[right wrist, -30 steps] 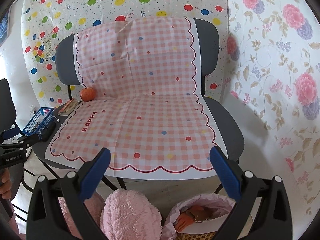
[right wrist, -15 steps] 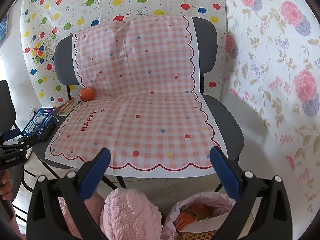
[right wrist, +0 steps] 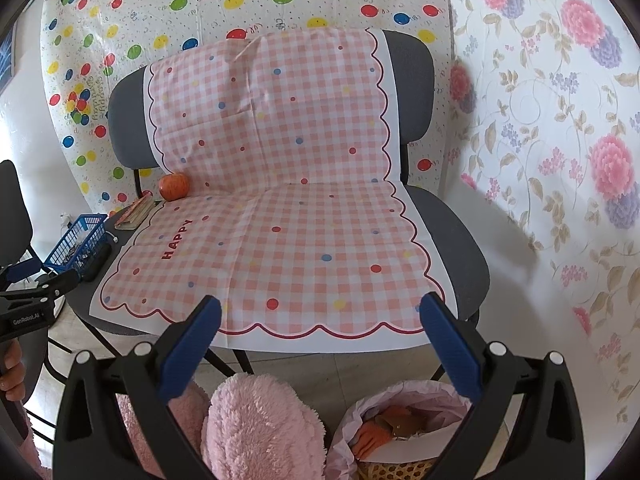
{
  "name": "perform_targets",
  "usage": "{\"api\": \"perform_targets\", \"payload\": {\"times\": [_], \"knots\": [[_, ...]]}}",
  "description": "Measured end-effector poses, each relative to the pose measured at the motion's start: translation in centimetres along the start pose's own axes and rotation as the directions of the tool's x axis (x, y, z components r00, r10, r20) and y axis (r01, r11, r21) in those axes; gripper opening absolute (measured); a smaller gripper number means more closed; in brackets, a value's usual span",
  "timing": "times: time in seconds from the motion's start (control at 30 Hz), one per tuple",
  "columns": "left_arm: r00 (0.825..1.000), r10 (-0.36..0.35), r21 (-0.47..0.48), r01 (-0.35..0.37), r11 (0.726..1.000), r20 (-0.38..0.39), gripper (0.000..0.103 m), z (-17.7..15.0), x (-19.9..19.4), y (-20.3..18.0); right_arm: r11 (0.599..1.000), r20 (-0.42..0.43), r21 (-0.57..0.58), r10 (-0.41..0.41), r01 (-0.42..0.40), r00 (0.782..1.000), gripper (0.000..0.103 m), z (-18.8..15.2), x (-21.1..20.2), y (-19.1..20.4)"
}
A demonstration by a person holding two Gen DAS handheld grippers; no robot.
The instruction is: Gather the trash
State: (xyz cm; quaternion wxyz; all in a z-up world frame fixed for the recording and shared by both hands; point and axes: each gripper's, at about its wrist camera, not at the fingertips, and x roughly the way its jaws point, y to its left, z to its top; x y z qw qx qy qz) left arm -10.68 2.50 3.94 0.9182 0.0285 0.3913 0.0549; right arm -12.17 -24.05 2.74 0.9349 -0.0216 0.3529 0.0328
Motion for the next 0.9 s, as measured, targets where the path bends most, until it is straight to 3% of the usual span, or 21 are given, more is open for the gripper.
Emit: {"api": "perform_targets", "payload": {"times": [0.63,0.77,0.9], "knots": [[1.0,-0.003,0.01,0.004,1.0,-0.018,0.096,-0.7,1.5,-0.3,1.0,-0.048,0.004,0.022,-0.022,0.999,0.097,-0.1,2.2,-0.5],[0.997,0.003,-0.011,-0.004,1.0,-0.076,0.096,-0.6,4.1,0.4,1.0,-0.07,-0.006,0.011,-0.012,0.997,0.097,0.5,4.9,-1.0],[0.992,0.004,-0.067,-0.013,0.998,-0.123,0.096,0.2,7.1,1.5,1.0,-0.081,-0.021,-0.022,0.021,0.996,0.097,2.3,10.0,-2.8]]}}
